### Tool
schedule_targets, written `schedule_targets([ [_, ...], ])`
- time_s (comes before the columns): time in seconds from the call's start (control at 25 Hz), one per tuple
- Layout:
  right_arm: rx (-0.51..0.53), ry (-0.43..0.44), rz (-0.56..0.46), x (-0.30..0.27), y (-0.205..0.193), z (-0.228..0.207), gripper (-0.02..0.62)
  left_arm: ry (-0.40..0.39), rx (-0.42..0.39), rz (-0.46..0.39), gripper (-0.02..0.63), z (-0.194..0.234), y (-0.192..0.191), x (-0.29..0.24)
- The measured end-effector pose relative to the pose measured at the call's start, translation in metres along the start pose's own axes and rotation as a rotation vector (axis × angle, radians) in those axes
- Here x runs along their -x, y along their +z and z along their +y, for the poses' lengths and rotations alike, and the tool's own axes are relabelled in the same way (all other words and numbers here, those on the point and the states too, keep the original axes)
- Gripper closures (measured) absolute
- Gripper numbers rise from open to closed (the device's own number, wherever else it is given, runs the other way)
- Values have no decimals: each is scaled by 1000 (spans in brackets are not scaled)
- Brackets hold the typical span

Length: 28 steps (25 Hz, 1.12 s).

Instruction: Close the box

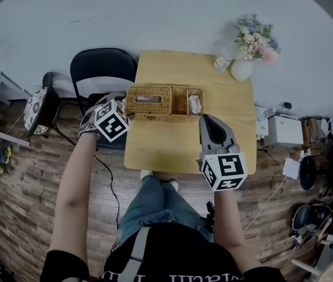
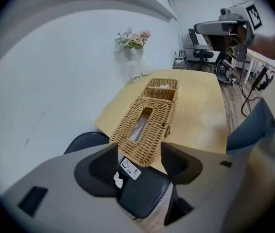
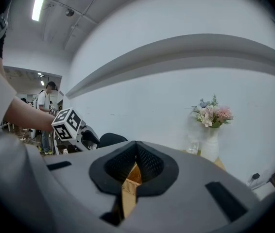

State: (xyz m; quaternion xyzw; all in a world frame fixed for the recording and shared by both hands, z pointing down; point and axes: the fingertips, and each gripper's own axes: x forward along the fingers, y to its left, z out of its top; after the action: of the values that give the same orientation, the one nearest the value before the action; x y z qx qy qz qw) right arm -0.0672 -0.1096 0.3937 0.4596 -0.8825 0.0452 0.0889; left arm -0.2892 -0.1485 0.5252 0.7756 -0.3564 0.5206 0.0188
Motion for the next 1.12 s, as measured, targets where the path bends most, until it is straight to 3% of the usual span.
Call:
schedule_targets([
  [0.28, -8, -43, -27, 5, 15, 1, 581, 31, 51, -104, 336, 8, 12, 20],
  [0.56, -23, -108, -75, 0, 44, 1, 581, 61, 190, -271, 336, 22, 29, 50],
  [0.72, 21, -118, -77, -2, 58, 7, 580, 109, 245, -347, 336, 30, 38, 73],
  [0.88, 42, -158, -83, -7, 67, 3, 580, 174, 355, -459, 336, 45, 55, 96],
  [1.12, 78, -193, -128, -12, 94, -1, 580, 207, 330, -557, 336, 60, 77, 116],
])
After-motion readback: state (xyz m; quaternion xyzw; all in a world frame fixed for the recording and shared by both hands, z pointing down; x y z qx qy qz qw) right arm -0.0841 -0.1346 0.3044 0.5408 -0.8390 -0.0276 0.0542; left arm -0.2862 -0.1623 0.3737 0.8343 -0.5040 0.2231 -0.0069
